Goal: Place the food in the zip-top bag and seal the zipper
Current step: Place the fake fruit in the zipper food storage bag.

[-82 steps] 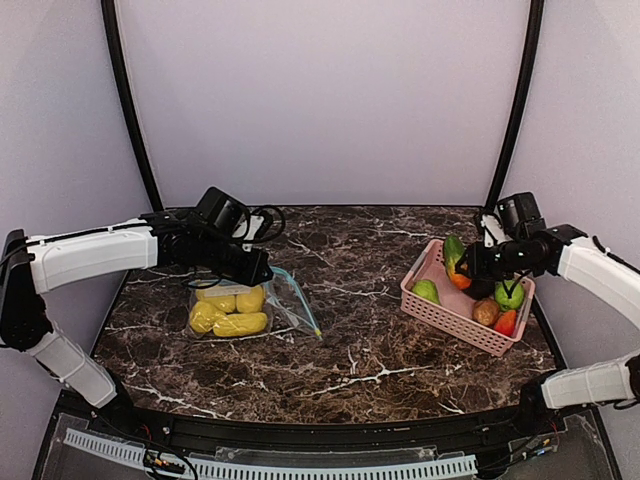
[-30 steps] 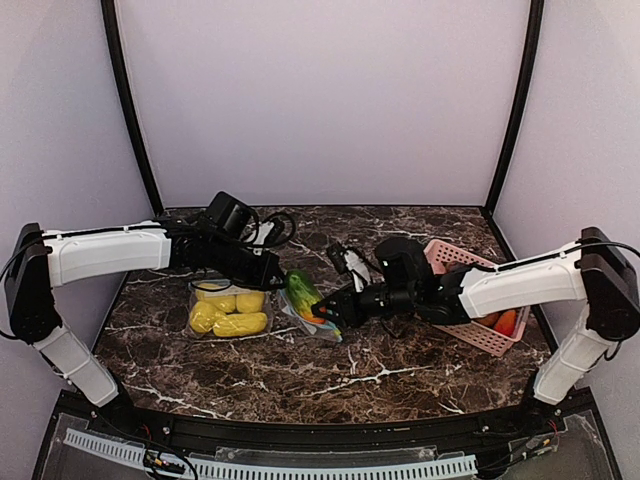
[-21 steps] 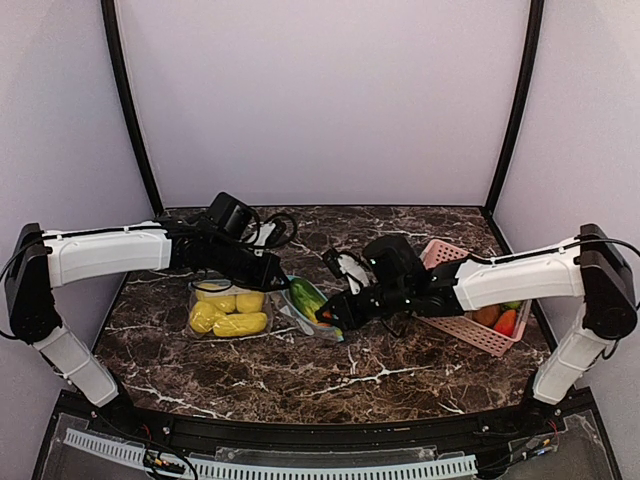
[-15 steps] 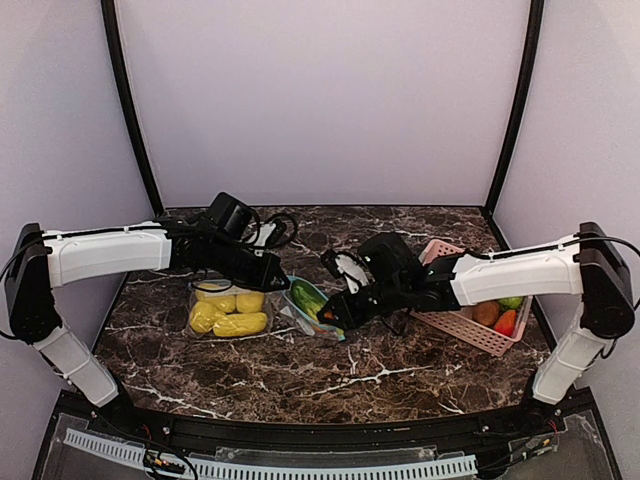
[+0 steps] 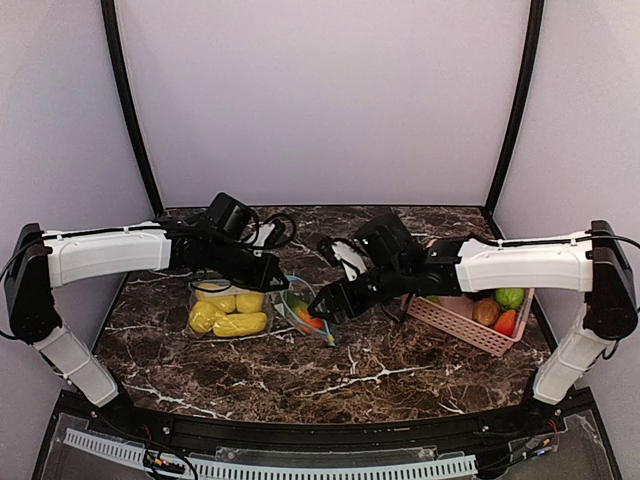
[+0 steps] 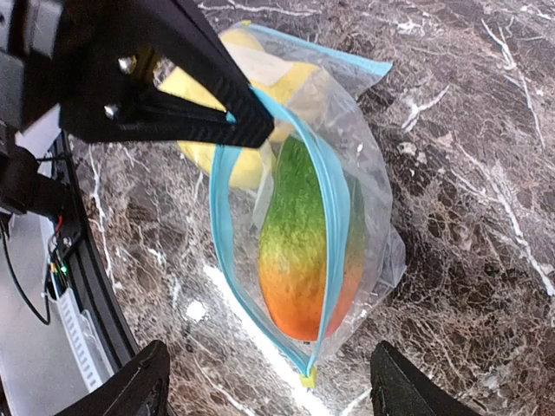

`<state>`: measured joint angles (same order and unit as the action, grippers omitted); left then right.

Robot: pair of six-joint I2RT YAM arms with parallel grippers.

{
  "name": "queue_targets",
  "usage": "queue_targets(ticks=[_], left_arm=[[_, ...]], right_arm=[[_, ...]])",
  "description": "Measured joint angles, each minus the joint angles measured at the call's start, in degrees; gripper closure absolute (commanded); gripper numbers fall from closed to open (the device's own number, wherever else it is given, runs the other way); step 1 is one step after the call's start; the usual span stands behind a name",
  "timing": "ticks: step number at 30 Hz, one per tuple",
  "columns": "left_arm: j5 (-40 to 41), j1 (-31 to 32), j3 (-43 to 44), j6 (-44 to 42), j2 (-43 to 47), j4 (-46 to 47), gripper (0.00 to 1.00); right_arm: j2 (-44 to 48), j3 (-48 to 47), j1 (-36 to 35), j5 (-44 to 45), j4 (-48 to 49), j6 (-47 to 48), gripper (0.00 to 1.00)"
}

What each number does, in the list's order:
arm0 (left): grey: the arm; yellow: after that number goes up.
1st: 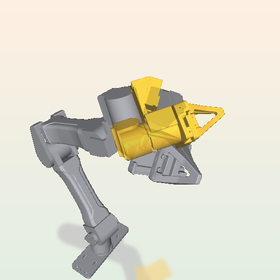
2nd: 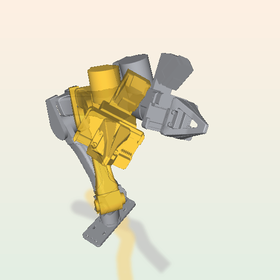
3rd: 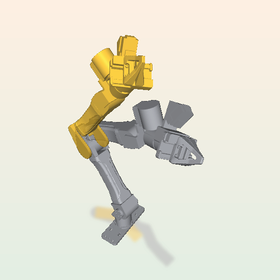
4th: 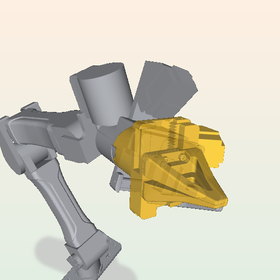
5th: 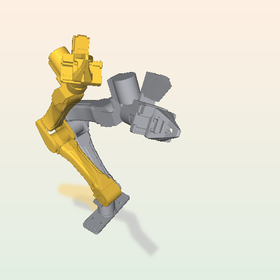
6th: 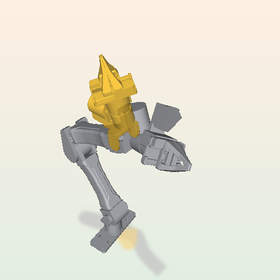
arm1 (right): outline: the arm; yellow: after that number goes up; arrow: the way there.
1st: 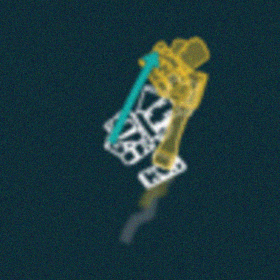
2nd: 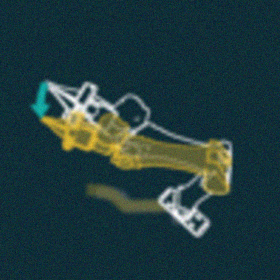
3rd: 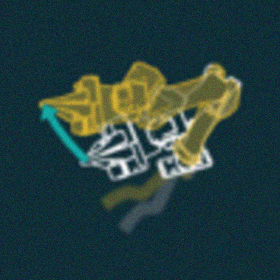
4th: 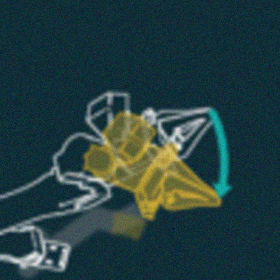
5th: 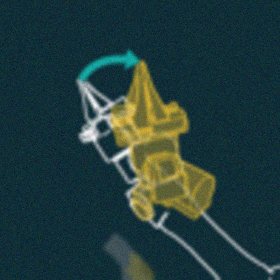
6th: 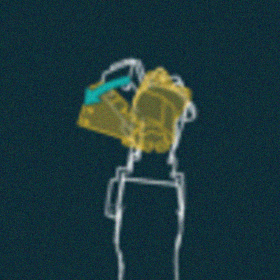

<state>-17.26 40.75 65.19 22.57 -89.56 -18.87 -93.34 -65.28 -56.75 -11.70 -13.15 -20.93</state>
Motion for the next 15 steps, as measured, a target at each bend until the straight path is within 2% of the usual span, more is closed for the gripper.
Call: queue_targets(ticks=[6,15], left_arm=[[-0.7,0.0,0.0,-0.1,0.0,0.0,0.99],[-1.1,0.0,-0.6,-0.1,0.2,0.0,0.99]], right_arm=[[-1.2,-3.2,0.0,1.5,0.9,0.4,0.19],[-11.3,-7.3,0.0,5.4,3.2,0.2,0.18]])
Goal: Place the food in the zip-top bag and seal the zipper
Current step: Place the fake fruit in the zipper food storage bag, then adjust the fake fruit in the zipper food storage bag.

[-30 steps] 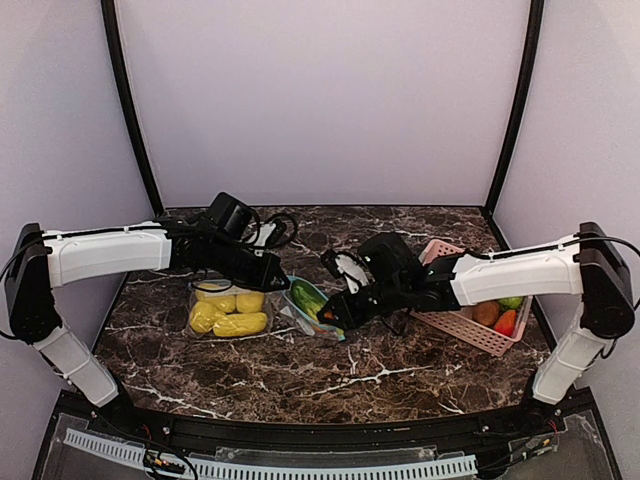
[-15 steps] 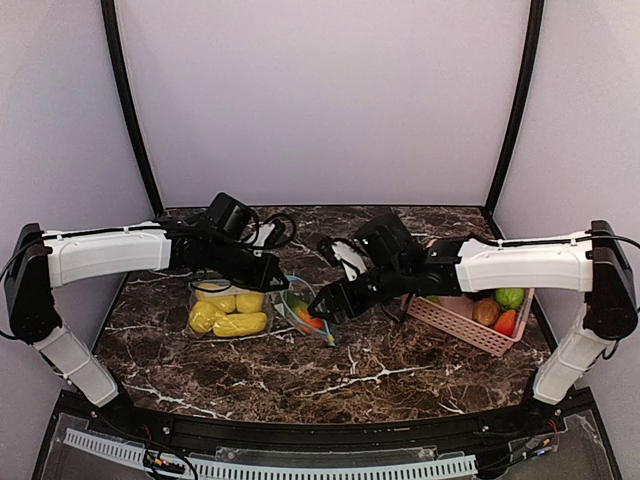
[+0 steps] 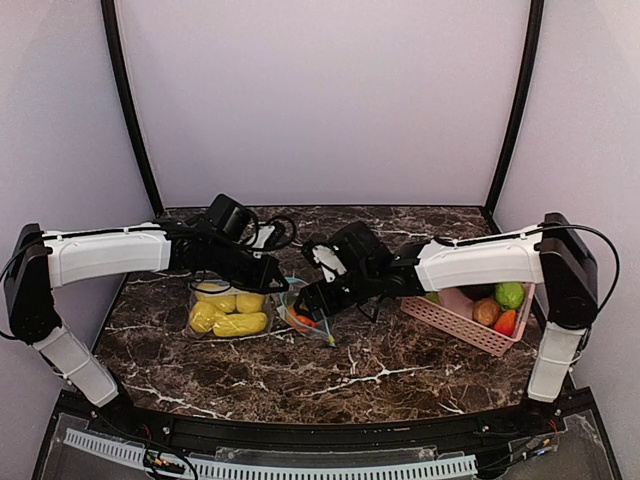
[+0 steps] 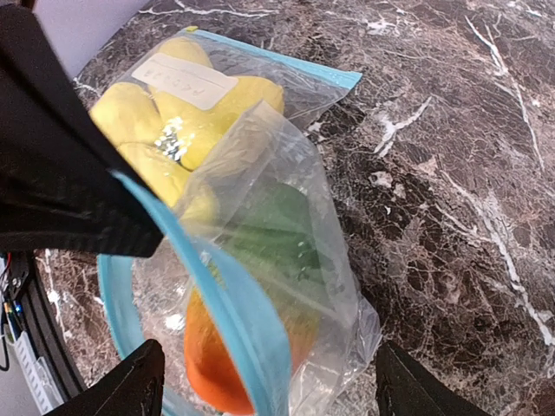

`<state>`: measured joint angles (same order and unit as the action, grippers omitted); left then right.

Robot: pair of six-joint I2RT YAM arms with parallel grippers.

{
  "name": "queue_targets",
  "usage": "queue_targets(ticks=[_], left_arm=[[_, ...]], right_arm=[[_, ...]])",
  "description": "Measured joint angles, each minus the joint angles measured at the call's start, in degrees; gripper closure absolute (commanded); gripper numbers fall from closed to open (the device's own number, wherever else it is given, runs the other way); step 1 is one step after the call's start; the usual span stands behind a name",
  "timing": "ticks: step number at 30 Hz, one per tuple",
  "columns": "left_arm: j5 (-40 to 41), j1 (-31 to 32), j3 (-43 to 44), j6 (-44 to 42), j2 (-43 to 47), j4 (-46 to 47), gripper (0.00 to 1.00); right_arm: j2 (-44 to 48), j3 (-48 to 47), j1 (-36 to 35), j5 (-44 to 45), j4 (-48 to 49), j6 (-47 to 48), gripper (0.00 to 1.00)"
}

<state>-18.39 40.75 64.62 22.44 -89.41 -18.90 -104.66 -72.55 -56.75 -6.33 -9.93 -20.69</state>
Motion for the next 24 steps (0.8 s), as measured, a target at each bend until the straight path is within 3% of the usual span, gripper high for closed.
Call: queue_targets(ticks=[13,24], left_arm=[[-0.1,0.0,-0.3,0.0,0.7,0.0,0.99],[1.5,0.0,-0.3,0.0,3.9,0.0,0.99]], right_arm=[[-8.4,-6.8,0.0,5.2,-1.2,-2.6,0.17],[-9.4,-7.3,-0.2,14.4,-8.9,-4.2,0.16]])
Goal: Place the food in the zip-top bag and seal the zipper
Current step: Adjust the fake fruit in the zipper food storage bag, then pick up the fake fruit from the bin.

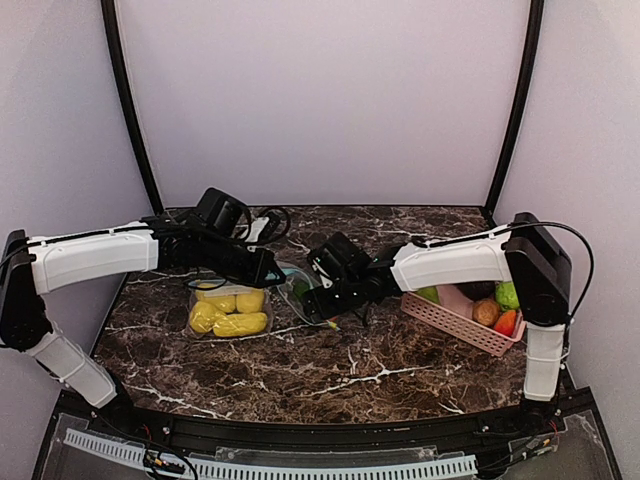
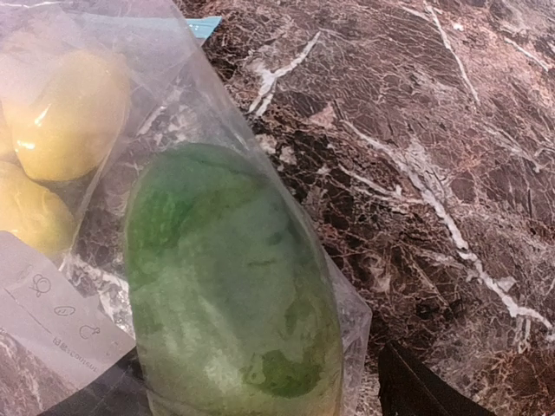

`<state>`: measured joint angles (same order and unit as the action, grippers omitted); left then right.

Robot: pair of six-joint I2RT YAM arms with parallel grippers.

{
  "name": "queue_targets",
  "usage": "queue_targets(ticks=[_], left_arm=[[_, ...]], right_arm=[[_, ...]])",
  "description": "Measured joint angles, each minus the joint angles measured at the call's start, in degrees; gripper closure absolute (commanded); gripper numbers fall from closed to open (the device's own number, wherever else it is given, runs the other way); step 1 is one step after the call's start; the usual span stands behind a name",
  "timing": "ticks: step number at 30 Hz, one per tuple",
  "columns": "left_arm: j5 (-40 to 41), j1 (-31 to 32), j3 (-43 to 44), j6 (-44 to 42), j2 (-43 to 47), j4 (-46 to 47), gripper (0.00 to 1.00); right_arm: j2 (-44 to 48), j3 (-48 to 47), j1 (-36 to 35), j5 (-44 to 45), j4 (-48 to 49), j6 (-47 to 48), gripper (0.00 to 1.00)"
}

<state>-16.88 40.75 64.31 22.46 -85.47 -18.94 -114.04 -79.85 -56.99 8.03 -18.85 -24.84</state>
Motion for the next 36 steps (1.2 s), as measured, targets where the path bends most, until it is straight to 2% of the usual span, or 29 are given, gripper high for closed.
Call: queue_targets(ticks=[9,16,23,26,36], left_arm=[[0.9,0.0,0.0,0.0,0.0,0.0,0.99],[4.3,0.0,0.0,-0.1,-0.5,-0.2,0.99],[6.4,0.0,-0.1,0.2,-0.9,0.4,0.99],[6.6,-0.1,-0.9,0.5,-0.9,1.2,0.99],[6.7,-0.1,-3.9,1.2,-0.4,1.8,0.99]], right_arm=[[3.4,2.1,0.0,-3.5,0.3,0.3,0.04],[15.4,5.3,0.0,-10.8,2.7,2.6,0.02],[28.9,11.3,1.1,-9.7,1.1,2.5,0.01],[32.6,13.2,4.6,-6.8,-3.5,0.6,0.01],[41.2,23.2,27.4,4.7,-21.7,-8.8,0.09]])
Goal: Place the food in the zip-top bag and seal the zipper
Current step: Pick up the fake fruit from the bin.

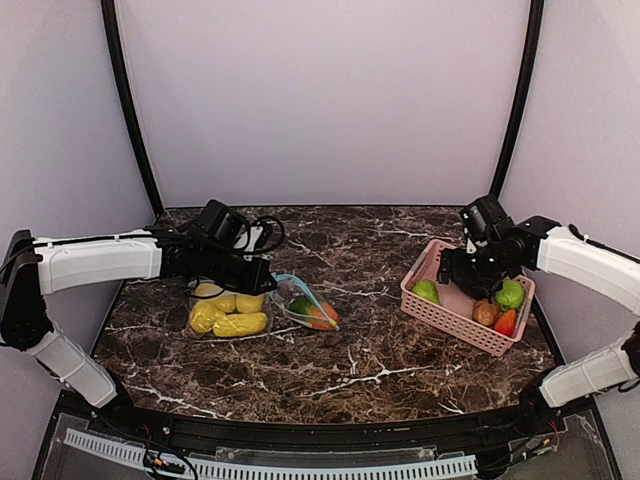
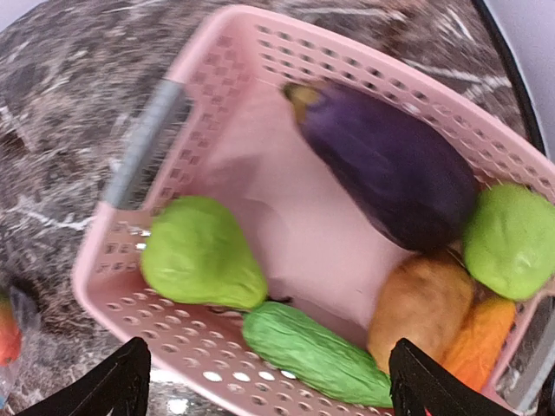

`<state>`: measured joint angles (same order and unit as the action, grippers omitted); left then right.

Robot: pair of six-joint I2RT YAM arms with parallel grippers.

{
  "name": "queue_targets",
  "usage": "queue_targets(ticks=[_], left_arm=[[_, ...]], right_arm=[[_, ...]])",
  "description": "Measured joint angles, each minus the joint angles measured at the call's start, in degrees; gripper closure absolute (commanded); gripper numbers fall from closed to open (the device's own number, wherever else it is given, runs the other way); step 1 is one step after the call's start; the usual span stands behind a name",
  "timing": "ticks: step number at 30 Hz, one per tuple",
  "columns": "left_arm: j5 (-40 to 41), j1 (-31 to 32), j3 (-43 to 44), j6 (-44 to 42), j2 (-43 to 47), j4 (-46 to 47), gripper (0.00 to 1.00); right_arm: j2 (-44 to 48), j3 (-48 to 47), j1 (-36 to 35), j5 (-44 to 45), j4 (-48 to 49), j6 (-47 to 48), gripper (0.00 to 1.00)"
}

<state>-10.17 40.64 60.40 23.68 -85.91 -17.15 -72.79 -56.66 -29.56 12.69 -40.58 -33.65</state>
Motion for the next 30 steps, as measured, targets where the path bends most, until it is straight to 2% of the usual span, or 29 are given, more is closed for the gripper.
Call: queue_targets(ticks=[8,18,25,30], left_arm=[[-0.2,0.0,-0.9,0.2,1.5,0.7,0.99],[-0.7,0.0,-1.5,-0.1,1.9,0.8,0.99],[-0.7,0.0,-1.8,-0.6,2.2,0.8,0.99],[-0.7,0.0,-2.1,-0.6,2.3,0.8,0.99]], right_arm=[[5.7,9.0,13.1,2.8,-5.9,-6.4,0.25],[5.8,13.6,20.1,2.3,-6.2,-11.7,0.45],[4.6,14.6,20.2,2.4,-5.3,-14.7,0.46],[3.0,16.0,20.2,2.8,-4.4,-16.4,0.41]])
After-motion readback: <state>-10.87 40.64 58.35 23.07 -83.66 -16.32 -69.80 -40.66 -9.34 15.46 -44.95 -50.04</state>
